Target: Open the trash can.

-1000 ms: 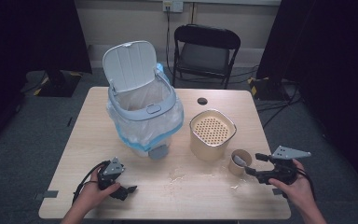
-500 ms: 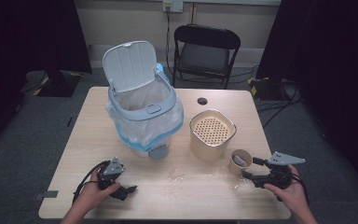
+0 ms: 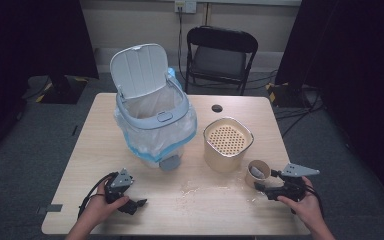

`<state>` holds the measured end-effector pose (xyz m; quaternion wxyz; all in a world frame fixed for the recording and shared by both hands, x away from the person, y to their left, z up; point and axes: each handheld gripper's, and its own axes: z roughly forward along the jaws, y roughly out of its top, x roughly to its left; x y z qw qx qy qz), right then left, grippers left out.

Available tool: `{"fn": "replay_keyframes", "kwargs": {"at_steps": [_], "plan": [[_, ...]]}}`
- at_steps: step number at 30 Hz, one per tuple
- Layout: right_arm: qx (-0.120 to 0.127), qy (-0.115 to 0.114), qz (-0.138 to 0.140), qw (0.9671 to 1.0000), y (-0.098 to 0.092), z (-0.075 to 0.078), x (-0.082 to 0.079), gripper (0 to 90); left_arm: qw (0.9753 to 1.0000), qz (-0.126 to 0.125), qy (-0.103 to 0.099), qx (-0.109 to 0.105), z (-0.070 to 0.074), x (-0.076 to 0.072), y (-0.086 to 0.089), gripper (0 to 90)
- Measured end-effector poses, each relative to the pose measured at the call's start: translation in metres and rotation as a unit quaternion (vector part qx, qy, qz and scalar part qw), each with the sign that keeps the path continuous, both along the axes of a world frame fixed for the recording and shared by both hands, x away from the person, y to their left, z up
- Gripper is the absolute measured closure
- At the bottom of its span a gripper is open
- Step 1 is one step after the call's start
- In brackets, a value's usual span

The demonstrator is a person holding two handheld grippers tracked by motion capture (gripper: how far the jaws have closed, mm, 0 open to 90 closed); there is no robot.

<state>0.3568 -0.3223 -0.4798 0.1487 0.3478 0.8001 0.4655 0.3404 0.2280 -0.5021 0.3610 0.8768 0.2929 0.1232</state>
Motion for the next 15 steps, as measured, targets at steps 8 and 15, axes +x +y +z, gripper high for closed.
{"fn": "replay_keyframes", "kwargs": {"at_steps": [8,15], "plan": [[-0.018,0.000,0.003,0.9998,0.003,-0.010,0.001,23.0,1.0000,0.000,0.000,0.000,0.000,0.000,0.000,0.0],[-0.003,-0.013,0.000,0.9999,0.007,-0.012,0.004,22.0,1.0000,0.001,0.001,-0.001,0.000,0.000,0.000,0.0]]}}
